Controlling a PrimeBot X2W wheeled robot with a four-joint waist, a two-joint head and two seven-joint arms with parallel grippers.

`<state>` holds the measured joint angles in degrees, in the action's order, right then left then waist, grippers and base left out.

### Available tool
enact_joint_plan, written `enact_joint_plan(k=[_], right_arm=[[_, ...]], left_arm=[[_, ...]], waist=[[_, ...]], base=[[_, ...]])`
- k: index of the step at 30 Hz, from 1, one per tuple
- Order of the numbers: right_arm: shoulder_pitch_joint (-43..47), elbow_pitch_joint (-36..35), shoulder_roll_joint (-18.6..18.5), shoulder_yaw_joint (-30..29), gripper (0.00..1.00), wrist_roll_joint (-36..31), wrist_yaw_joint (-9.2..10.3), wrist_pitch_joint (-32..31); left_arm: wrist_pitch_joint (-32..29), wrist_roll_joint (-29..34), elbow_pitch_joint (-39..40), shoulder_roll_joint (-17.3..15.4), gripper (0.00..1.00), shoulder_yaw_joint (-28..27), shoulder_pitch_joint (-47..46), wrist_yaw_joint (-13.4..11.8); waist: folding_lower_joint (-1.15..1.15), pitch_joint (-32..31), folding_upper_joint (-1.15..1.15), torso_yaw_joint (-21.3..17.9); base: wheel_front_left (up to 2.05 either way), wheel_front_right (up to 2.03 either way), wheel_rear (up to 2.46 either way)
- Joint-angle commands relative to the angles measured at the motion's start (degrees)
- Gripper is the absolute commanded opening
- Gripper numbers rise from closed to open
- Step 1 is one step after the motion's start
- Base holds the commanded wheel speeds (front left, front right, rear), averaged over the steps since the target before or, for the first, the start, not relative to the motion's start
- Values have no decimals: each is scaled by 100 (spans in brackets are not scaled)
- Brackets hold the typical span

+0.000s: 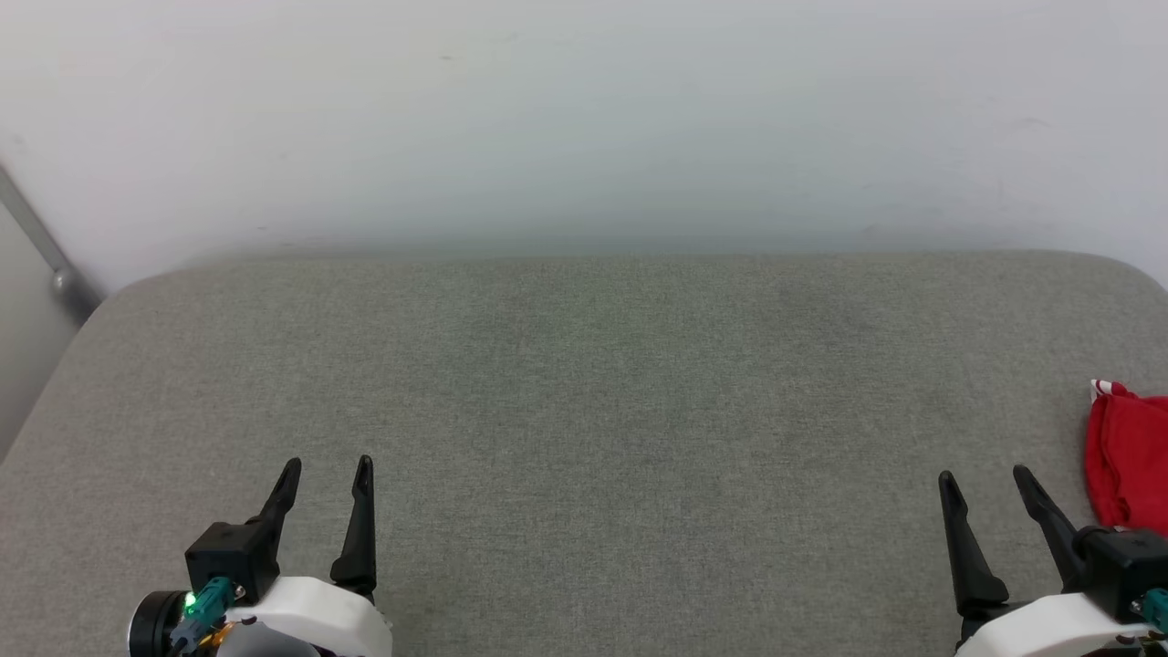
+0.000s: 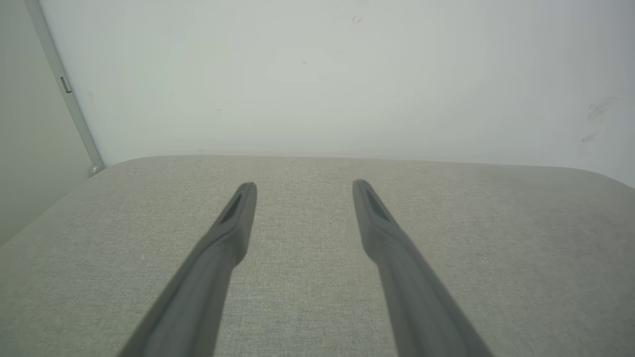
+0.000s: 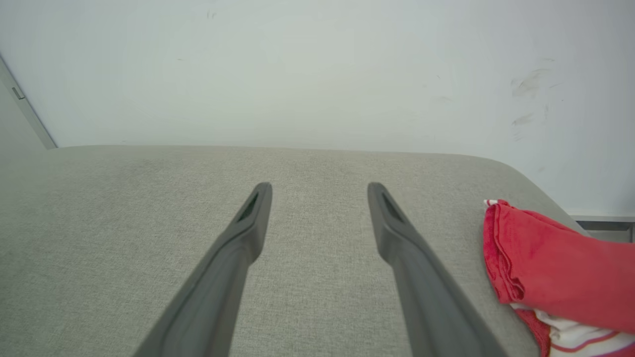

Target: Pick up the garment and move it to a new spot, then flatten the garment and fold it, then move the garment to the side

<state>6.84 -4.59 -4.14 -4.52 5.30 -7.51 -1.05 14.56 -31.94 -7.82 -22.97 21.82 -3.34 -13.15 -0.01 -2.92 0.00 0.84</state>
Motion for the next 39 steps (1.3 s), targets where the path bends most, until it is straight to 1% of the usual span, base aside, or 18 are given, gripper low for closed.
enact_joint_plan(k=[1, 9, 25, 26, 28, 39], right_arm=[[138, -136, 55, 27, 100, -13, 4, -28], [248, -383, 121, 77, 100, -32, 4, -128], [284, -382, 135, 121, 100, 29, 4, -135], [205, -357, 111, 123, 0, -9, 0, -132], [211, -257, 112, 134, 0, 7, 0, -129], [-17, 81, 57, 159, 0, 1416, 0, -134]], left_arm=[[28, -13, -36, 3, 100, -3, 88, 35], [37, -43, -90, 57, 100, 6, 79, 68], [49, -69, -100, 80, 100, 8, 73, 96], [25, -62, -94, 62, 0, 10, 57, 79], [13, -75, -163, 106, 0, 28, 90, 87], [-296, -1010, -251, 400, 0, -385, 51, 383]], waist=[[1, -20, 0, -28], [1, -39, 0, -66], [1, -5, 0, -87], [1, -5, 0, -88], [1, -3, 0, -88], [1, 26, 0, -87]], base=[[0, 0, 0], [0, 0, 0], [0, 0, 0], [0, 0, 0], [0, 0, 0], [0, 0, 0]])
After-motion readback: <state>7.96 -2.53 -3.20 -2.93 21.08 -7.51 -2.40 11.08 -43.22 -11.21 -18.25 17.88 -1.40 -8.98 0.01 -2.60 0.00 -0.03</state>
